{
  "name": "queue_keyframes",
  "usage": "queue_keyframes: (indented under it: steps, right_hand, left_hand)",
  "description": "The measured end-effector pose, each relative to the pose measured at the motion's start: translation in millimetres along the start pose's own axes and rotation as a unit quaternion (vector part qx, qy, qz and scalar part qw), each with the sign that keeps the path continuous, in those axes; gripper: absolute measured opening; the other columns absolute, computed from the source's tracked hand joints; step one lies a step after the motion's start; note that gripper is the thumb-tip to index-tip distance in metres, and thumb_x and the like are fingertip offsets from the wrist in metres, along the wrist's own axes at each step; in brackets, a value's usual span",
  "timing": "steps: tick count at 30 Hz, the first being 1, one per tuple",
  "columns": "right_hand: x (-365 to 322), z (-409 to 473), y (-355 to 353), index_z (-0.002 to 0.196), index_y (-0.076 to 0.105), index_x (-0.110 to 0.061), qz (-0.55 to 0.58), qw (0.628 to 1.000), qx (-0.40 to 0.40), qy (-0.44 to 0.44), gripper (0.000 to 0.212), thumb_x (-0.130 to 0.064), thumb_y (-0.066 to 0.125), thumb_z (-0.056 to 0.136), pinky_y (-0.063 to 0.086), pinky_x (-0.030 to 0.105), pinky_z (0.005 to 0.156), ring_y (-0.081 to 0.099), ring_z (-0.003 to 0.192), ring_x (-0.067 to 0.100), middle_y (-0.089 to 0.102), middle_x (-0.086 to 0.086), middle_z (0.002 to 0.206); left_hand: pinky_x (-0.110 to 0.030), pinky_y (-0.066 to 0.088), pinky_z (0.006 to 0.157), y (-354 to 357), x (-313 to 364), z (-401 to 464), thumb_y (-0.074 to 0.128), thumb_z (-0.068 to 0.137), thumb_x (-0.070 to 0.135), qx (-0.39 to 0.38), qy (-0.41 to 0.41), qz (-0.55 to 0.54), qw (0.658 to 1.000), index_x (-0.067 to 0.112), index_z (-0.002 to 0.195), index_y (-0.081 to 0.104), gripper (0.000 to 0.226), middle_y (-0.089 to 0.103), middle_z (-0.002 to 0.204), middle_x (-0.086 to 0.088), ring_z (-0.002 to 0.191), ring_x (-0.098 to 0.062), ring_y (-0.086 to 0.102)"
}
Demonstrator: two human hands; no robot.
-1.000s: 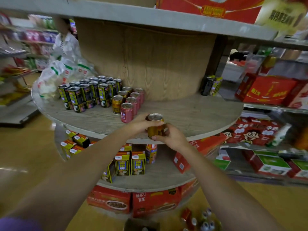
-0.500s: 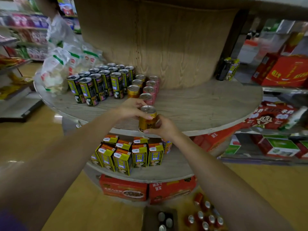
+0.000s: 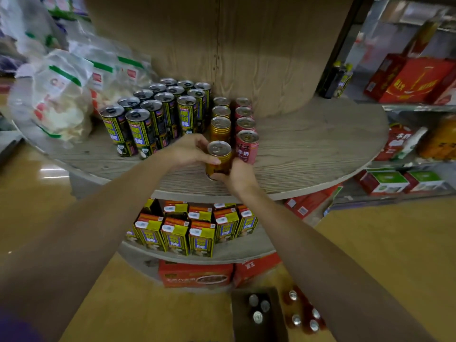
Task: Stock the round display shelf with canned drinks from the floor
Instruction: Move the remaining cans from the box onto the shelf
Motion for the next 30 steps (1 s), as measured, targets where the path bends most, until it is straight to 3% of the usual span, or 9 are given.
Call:
queue_keyframes:
  steps: [4, 8, 13, 16, 19, 23, 26, 30]
  right_hand:
    - [-2.0, 9.1, 3.7, 0.129, 0.057, -0.008, -0.021, 0.999, 0.003, 0.044, 0.064, -0.028, 0.084, 0.074, 0.047, 0.035, 0.095, 0.058, 0.117, 0.030, 0.063, 0.013, 0.125]
    - [-4.2, 16.4, 3.2, 0.122, 0.059, -0.002, -0.039, 0.995, 0.007, 0.086, 0.052, -0.025, 0.079, 0.079, 0.044, 0.031, 0.082, 0.060, 0.113, 0.033, 0.065, 0.017, 0.120]
    - [-8.2, 27.7, 3.6, 0.118, 0.058, 0.001, -0.054, 0.993, 0.014, 0.107, 0.047, -0.024, 0.076, 0.083, 0.040, 0.031, 0.078, 0.060, 0.113, 0.034, 0.064, 0.020, 0.120]
    - [-10.3, 28.9, 5.5, 0.120, 0.057, 0.002, -0.058, 0.992, 0.013, 0.115, 0.047, -0.023, 0.075, 0.084, 0.041, 0.031, 0.080, 0.058, 0.115, 0.035, 0.063, 0.020, 0.122]
    - [-15.1, 26.6, 4.9, 0.120, 0.058, 0.002, -0.070, 0.991, 0.008, 0.116, 0.046, -0.023, 0.075, 0.085, 0.044, 0.035, 0.085, 0.058, 0.116, 0.036, 0.063, 0.020, 0.122]
    - [-12.9, 15.7, -7.8, 0.122, 0.057, 0.000, -0.107, 0.987, -0.008, 0.117, 0.041, -0.020, 0.070, 0.088, 0.046, 0.035, 0.089, 0.057, 0.117, 0.034, 0.061, 0.019, 0.126]
    - [-5.1, 1.0, -20.9, 0.109, 0.065, -0.005, -0.077, 0.994, 0.011, 0.082, 0.031, -0.027, 0.069, 0.087, 0.046, 0.031, 0.079, 0.062, 0.105, 0.034, 0.067, 0.017, 0.111]
    - [15.5, -22.0, -44.7, 0.095, 0.069, -0.008, -0.075, 0.994, 0.014, 0.084, 0.018, -0.022, 0.059, 0.091, 0.050, 0.030, 0.080, 0.065, 0.096, 0.030, 0.070, 0.014, 0.099]
  left_hand:
    - [-0.041, 0.056, 0.091, -6.8, -5.8, 15.0, 0.092, 0.060, 0.024, -0.001, -0.009, 0.003, 1.000, 0.018, 0.097, 0.065, 0.046, 0.070, 0.104, -0.007, 0.101, -0.021, 0.066]
    - [-0.042, 0.057, 0.090, -9.8, -6.2, 26.7, 0.093, 0.059, 0.022, 0.014, -0.009, -0.013, 1.000, 0.014, 0.095, 0.068, 0.044, 0.072, 0.100, -0.009, 0.099, -0.022, 0.068]
    - [-0.027, 0.060, 0.073, -7.6, -4.9, 34.1, 0.087, 0.070, 0.012, 0.018, -0.009, -0.065, 0.998, 0.001, 0.106, 0.067, 0.043, 0.070, 0.102, -0.013, 0.096, -0.022, 0.070]
    - [-0.029, 0.059, 0.079, -5.8, -6.8, 34.5, 0.084, 0.073, 0.013, 0.026, -0.003, -0.067, 0.997, 0.002, 0.110, 0.067, 0.042, 0.070, 0.106, -0.010, 0.098, -0.020, 0.069]
    - [-0.017, 0.055, 0.074, -4.4, -4.1, 29.6, 0.079, 0.080, 0.017, 0.034, 0.009, -0.041, 0.999, 0.005, 0.113, 0.068, 0.037, 0.069, 0.106, -0.005, 0.098, -0.016, 0.066]
    - [-0.035, 0.053, 0.094, -8.1, -8.6, 23.1, 0.081, 0.076, 0.038, 0.054, -0.020, 0.022, 0.998, 0.009, 0.117, 0.068, 0.052, 0.069, 0.112, -0.004, 0.102, -0.019, 0.066]
    - [-0.035, 0.060, 0.074, -9.8, -14.6, 9.4, 0.079, 0.081, 0.026, 0.085, -0.066, -0.001, 0.994, 0.008, 0.109, 0.063, 0.037, 0.072, 0.100, -0.013, 0.084, -0.024, 0.072]
    - [-0.043, 0.061, 0.068, 9.9, -16.3, -19.6, 0.068, 0.091, 0.017, 0.071, -0.103, -0.007, 0.992, 0.004, 0.101, 0.062, 0.018, 0.071, 0.092, -0.020, 0.075, -0.031, 0.073]
Point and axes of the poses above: each hand's wrist, its own z-axis towards the middle knuckle, its own y-axis out of the palm, x = y × z, the point moved 8 cm from there along z, towards the middle knuckle
